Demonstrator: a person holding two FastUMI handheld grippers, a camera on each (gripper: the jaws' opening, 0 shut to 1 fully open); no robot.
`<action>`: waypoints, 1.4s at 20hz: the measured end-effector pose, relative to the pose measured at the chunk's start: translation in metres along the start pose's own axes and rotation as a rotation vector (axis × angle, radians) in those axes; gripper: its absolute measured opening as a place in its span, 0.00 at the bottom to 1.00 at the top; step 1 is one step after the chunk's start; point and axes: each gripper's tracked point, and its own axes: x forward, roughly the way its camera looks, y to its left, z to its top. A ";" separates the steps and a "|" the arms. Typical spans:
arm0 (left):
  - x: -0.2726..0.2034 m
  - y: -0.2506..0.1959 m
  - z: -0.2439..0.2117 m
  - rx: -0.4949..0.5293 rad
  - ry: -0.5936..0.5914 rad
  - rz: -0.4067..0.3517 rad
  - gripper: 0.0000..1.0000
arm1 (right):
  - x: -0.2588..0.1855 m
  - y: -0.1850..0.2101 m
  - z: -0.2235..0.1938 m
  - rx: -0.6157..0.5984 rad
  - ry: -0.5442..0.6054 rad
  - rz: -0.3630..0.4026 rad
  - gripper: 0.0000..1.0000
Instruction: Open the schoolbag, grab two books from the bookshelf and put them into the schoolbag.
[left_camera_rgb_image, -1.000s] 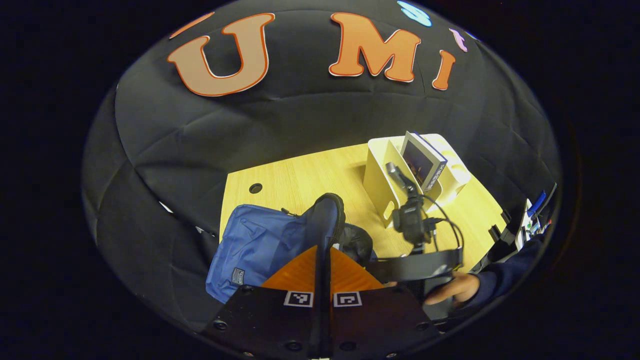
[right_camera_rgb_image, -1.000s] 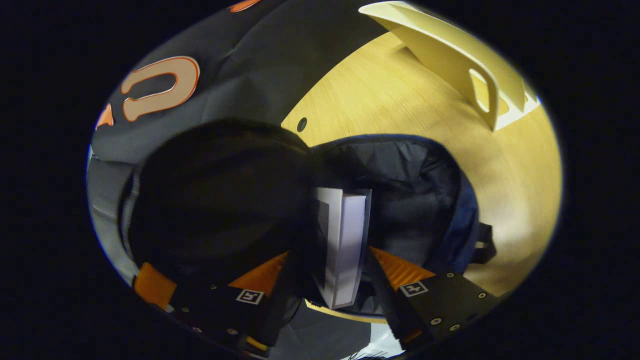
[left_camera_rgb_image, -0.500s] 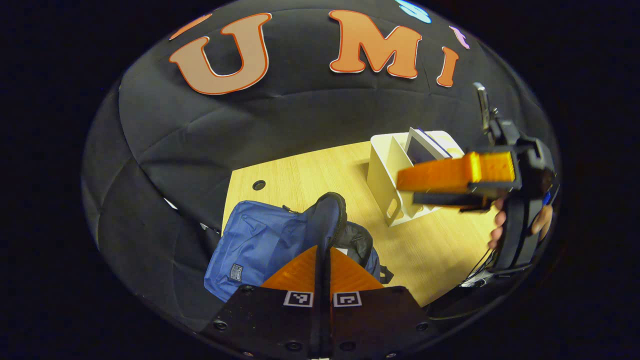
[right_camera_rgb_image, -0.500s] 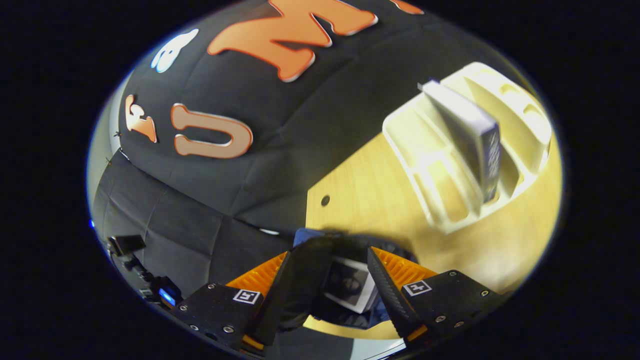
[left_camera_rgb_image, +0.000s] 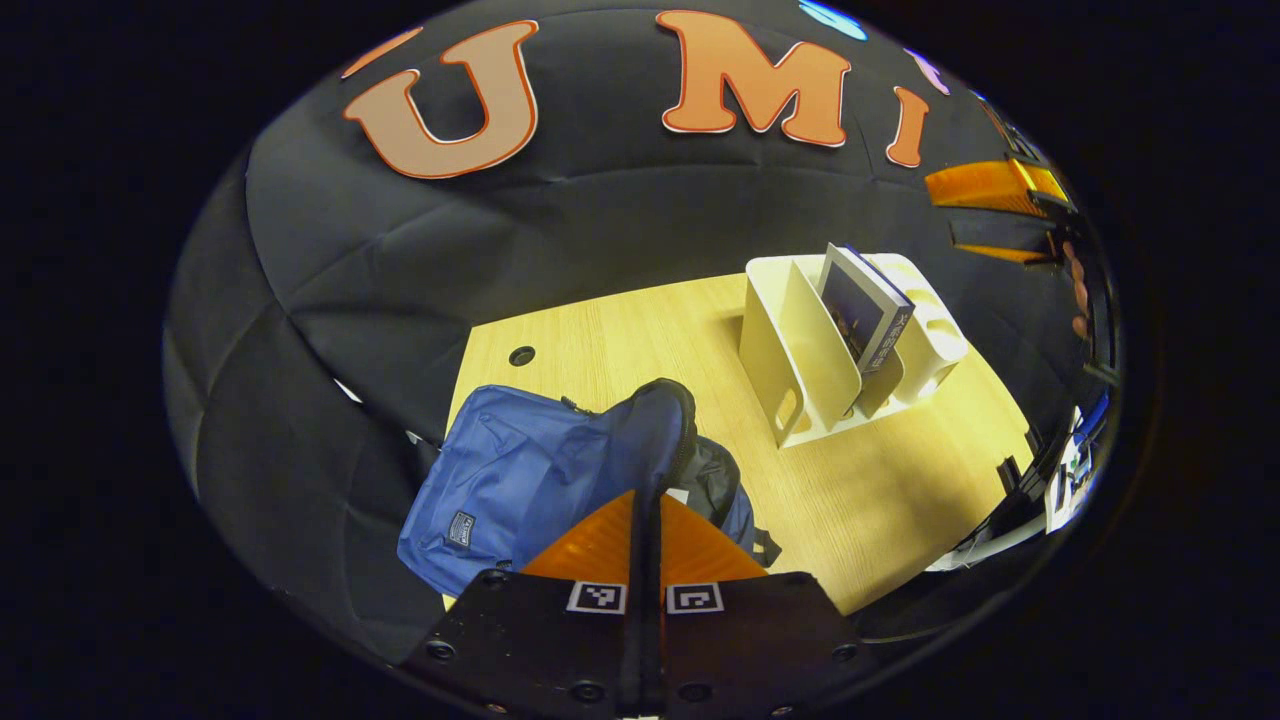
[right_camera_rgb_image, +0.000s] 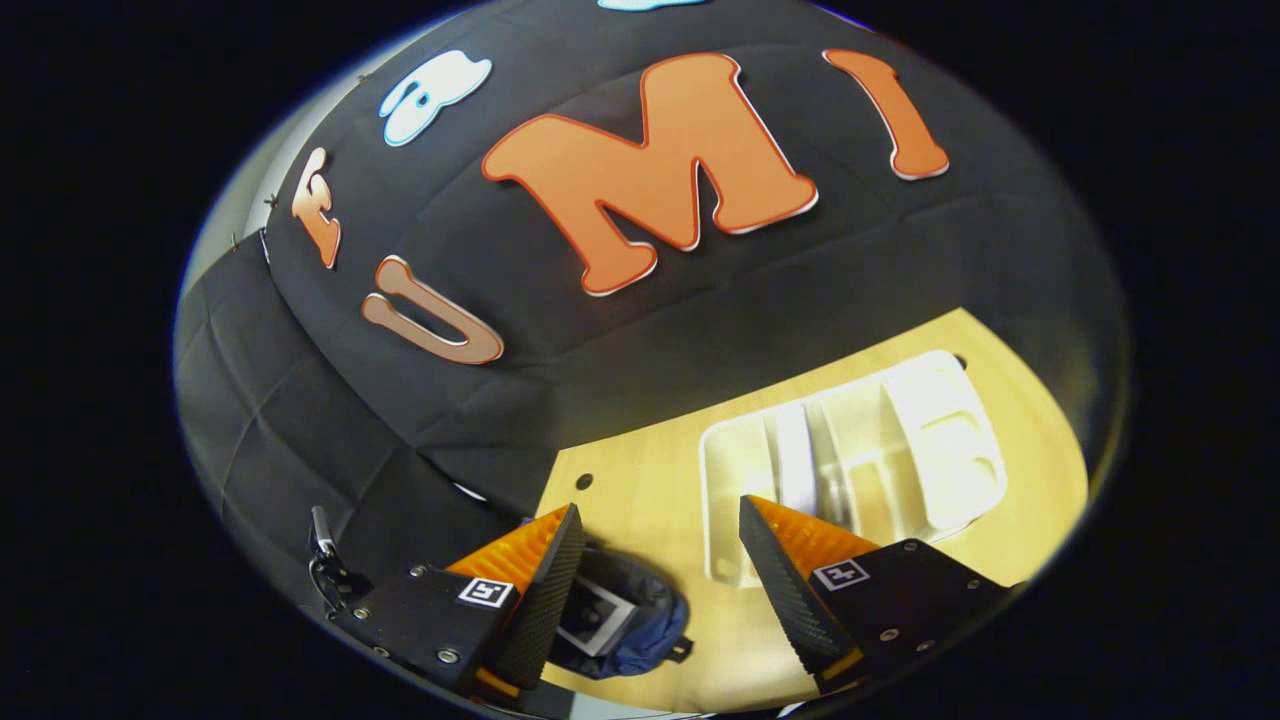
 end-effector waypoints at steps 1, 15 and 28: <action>0.000 0.000 0.000 -0.008 0.000 0.004 0.01 | -0.001 -0.011 0.007 -0.045 0.000 -0.037 0.93; 0.002 -0.002 -0.005 -0.049 -0.005 0.000 0.01 | 0.091 -0.070 -0.036 -0.225 0.521 -0.222 0.92; 0.004 0.000 -0.016 -0.107 -0.009 -0.016 0.01 | 0.158 -0.115 -0.072 -0.177 0.766 -0.391 0.71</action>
